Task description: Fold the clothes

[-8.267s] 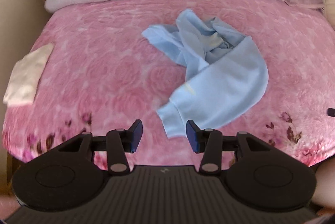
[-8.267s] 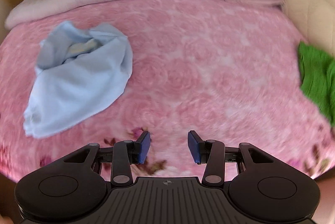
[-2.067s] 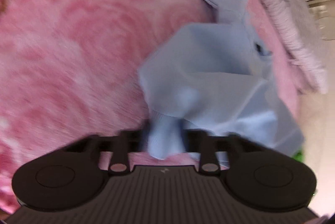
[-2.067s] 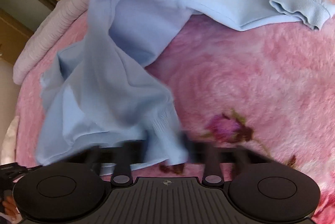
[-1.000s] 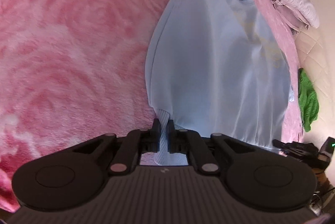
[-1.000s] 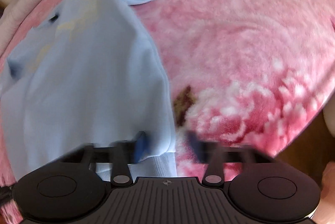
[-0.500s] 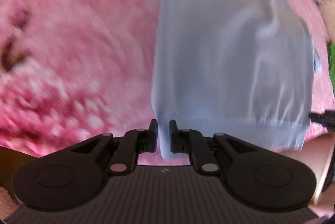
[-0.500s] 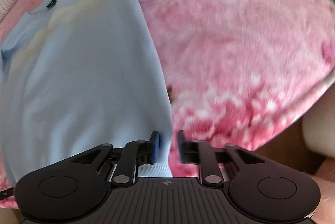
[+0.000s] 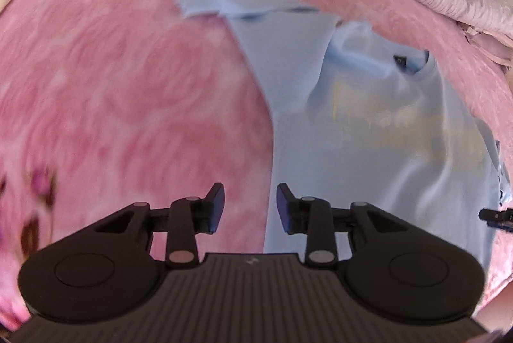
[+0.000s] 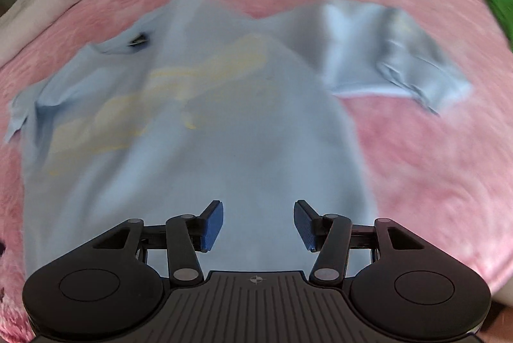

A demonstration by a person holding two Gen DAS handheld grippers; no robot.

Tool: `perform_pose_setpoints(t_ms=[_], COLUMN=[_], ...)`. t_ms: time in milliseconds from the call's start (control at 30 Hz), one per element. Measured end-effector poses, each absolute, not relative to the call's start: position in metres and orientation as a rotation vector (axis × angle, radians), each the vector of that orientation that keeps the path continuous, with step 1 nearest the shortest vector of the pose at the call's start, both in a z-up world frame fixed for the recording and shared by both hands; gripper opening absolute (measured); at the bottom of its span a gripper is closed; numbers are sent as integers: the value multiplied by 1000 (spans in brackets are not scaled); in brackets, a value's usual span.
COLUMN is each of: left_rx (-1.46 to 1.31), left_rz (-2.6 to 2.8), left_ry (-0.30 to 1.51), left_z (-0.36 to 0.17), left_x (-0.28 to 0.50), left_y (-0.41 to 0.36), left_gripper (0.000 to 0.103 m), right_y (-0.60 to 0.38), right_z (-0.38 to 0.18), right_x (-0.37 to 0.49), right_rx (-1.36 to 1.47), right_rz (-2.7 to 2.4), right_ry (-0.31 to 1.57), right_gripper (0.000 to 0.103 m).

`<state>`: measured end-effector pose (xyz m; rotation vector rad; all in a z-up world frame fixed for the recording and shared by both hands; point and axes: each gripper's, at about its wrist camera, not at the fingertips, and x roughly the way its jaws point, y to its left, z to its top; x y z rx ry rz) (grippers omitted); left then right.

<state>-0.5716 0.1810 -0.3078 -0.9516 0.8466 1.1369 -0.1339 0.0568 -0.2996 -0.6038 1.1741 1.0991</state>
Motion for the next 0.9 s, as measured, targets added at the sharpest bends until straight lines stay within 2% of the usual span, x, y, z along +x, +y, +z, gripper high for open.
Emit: perform_pose_setpoints(t_ms=[333, 533, 633, 667, 700, 767, 900], left_rx=[-416, 20, 98, 110, 108, 38, -263], left_rz=[1117, 1072, 1052, 1044, 1040, 1057, 1165], left_ry=[1033, 1268, 1343, 1359, 1362, 1347, 1191], left_z=[-322, -379, -400, -406, -405, -391, -318], left_x=[-520, -501, -505, -508, -513, -525, -573], left_y=[277, 318, 337, 343, 348, 358, 360], left_gripper=[34, 34, 34, 26, 5, 6, 5], right_y=[135, 161, 170, 174, 176, 181, 189], right_z=[-307, -317, -323, -326, -328, -332, -333], right_x=[-162, -158, -154, -153, -151, -148, -146], right_rx=[-627, -624, -623, -626, -630, -638, -636], right_rz=[1196, 1156, 1137, 1129, 1121, 1105, 1105], right_ry=[1192, 1256, 1292, 1300, 1307, 1319, 1324], right_gripper=[53, 53, 53, 53, 53, 53, 53])
